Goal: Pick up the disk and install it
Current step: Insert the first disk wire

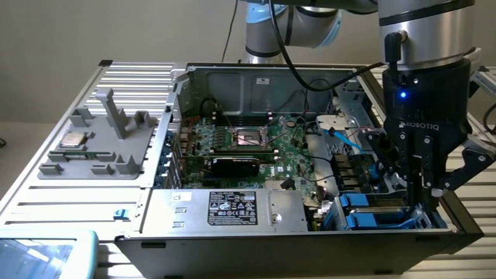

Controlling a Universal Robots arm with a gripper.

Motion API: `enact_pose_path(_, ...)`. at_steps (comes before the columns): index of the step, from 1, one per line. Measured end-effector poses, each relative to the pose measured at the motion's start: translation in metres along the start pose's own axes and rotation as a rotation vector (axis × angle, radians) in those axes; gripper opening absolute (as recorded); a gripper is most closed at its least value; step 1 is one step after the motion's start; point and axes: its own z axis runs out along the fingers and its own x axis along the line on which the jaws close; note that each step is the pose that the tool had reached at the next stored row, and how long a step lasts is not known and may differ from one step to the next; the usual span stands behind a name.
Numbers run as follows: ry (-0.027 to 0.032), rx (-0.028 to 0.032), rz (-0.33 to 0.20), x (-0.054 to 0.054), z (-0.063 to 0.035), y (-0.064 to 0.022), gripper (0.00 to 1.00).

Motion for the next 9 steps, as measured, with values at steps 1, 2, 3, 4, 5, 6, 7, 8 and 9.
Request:
enact_pose_path(1, 0.0019, -0.0047, 0.002, -0.0011, 0.0007, -0.0009, 0.24)
enact_pose_path(2, 0.0034, -0.009, 0.004, -0.0022, 0.0013, -0.0017, 0.24)
enact_pose_path(3, 0.0049, -0.0135, 0.006, -0.0034, 0.0021, -0.0026, 0.24)
enact_pose_path(4, 0.0064, -0.0175, 0.007, -0.0046, 0.0028, -0.0035, 0.24)
enact_pose_path(5, 0.0076, -0.0212, 0.008, -0.0058, 0.0034, -0.0044, 0.24)
enact_pose_path(6, 0.0091, -0.025, 0.008, -0.0068, 0.004, -0.0053, 0.24)
enact_pose_path(7, 0.0096, -0.0285, 0.009, -0.0074, 0.0044, -0.0062, 0.24)
enact_pose_path(8, 0.0089, -0.0322, 0.008, -0.0077, 0.0047, -0.0069, 0.24)
enact_pose_path(9, 0.008, -0.0348, 0.007, -0.008, 0.0048, -0.0074, 0.24)
